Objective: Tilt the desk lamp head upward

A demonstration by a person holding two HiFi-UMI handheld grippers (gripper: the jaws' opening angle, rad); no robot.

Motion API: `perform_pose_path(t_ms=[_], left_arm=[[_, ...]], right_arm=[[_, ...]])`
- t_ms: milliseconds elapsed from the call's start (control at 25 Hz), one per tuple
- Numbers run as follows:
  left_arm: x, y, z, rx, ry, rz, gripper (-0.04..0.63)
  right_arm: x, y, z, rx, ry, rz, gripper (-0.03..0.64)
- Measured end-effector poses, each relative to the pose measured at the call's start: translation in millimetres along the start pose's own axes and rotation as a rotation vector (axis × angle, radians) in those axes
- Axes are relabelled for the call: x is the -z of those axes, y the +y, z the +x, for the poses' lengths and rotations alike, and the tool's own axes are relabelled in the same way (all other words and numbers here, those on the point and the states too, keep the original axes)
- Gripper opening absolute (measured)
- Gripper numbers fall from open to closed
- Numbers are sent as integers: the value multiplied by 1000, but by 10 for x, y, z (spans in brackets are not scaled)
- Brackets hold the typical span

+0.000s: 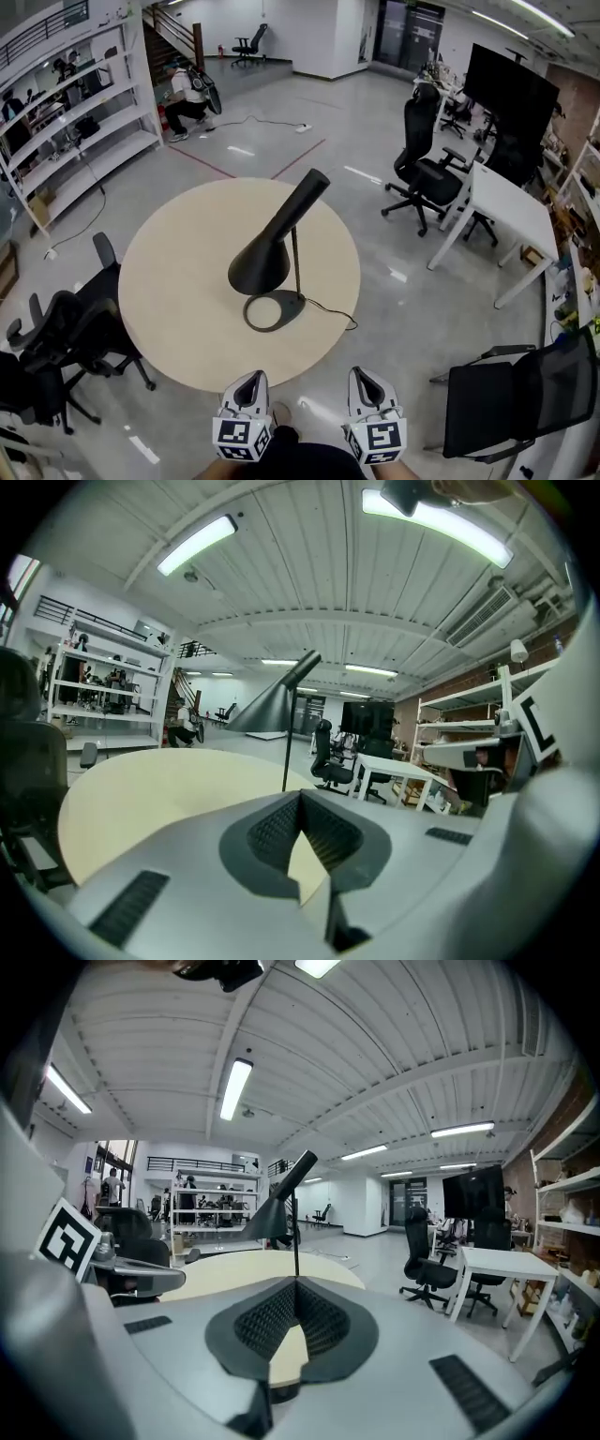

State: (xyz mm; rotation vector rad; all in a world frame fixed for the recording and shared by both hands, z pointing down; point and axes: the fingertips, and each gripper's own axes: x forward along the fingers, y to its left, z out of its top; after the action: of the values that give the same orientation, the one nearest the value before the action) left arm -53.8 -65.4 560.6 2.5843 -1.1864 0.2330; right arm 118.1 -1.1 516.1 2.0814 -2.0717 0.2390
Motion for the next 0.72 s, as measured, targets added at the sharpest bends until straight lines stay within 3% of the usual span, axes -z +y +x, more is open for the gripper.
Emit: perform_pose_path(t_ms=[320, 600, 720], left_arm=[[-479, 856, 484, -27, -57, -88, 46], [-610, 1356, 695, 84, -76, -217, 49], [-657, 1441, 773, 131, -74, -246, 104]], right_arm=[[-841, 192, 930, -42, -35, -72, 9], [-1951, 347, 1372, -46, -233, -137, 9], [-2317, 340, 1503, -69, -289, -144, 9]])
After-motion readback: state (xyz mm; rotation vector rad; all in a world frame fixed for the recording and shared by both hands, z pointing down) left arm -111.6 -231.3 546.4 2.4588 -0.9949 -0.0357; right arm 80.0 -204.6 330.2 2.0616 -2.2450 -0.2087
